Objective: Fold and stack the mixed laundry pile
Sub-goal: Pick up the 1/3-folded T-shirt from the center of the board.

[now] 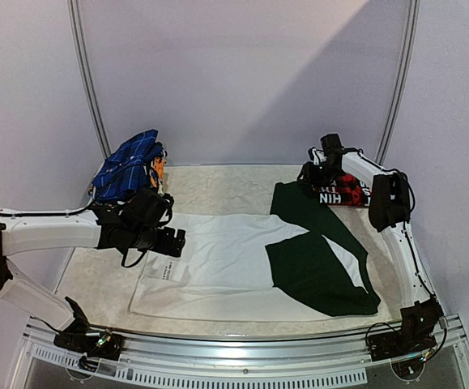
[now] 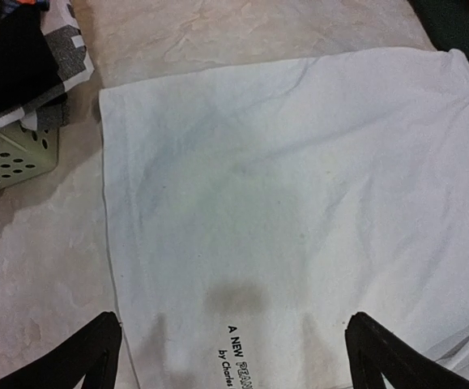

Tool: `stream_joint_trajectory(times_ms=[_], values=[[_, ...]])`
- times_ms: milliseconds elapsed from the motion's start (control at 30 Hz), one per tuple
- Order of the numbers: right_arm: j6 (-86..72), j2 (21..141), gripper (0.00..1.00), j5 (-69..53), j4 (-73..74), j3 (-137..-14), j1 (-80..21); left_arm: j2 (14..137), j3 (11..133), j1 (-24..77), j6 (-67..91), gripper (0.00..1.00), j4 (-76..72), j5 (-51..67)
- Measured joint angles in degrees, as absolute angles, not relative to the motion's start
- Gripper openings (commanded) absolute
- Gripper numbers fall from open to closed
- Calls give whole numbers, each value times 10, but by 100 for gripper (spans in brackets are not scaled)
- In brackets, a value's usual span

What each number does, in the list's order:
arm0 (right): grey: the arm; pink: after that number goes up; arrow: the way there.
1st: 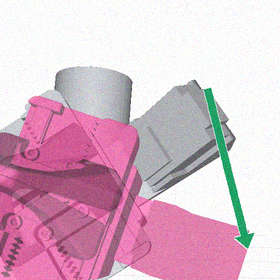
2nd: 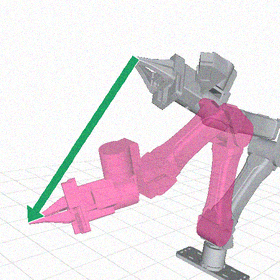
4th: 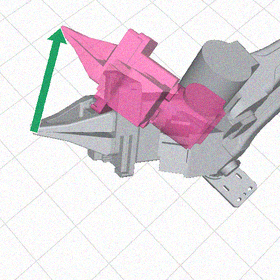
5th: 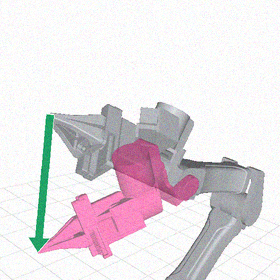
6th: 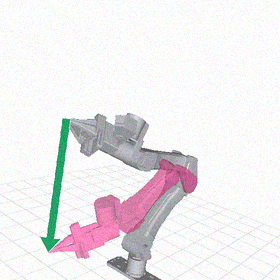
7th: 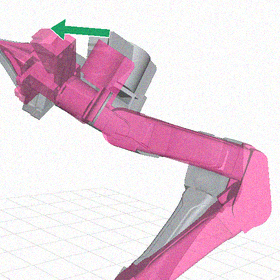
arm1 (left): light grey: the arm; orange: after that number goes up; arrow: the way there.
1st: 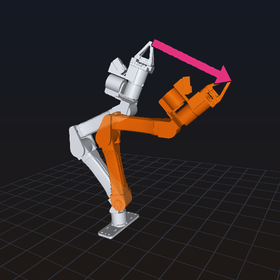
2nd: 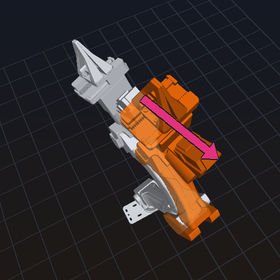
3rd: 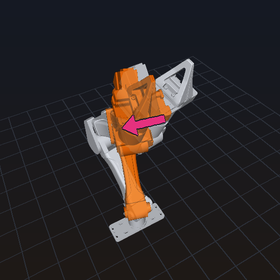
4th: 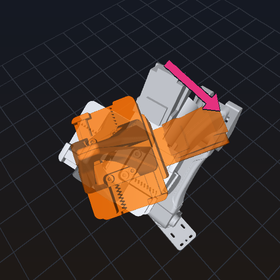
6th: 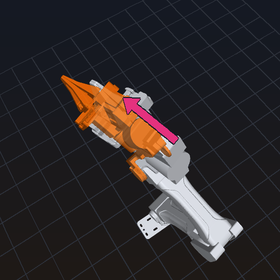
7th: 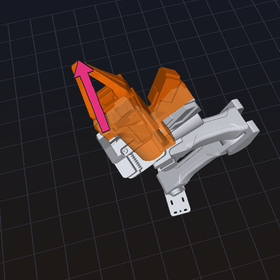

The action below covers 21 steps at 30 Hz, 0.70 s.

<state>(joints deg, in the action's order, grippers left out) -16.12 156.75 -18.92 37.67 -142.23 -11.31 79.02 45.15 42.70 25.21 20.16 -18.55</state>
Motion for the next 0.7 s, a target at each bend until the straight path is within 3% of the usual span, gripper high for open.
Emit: stream_joint_trajectory(times_ms=[267,500,700], values=[[-178,1578,28,-244,358,-1423,-111,792,458,427,253,98,201,-185],[-181,1583,1,-245,358,-1423,-111,794,458,427,253,98,202,-185],[-179,1583,0,-241,359,-1423,-111,794,458,427,253,98,202,-185]])
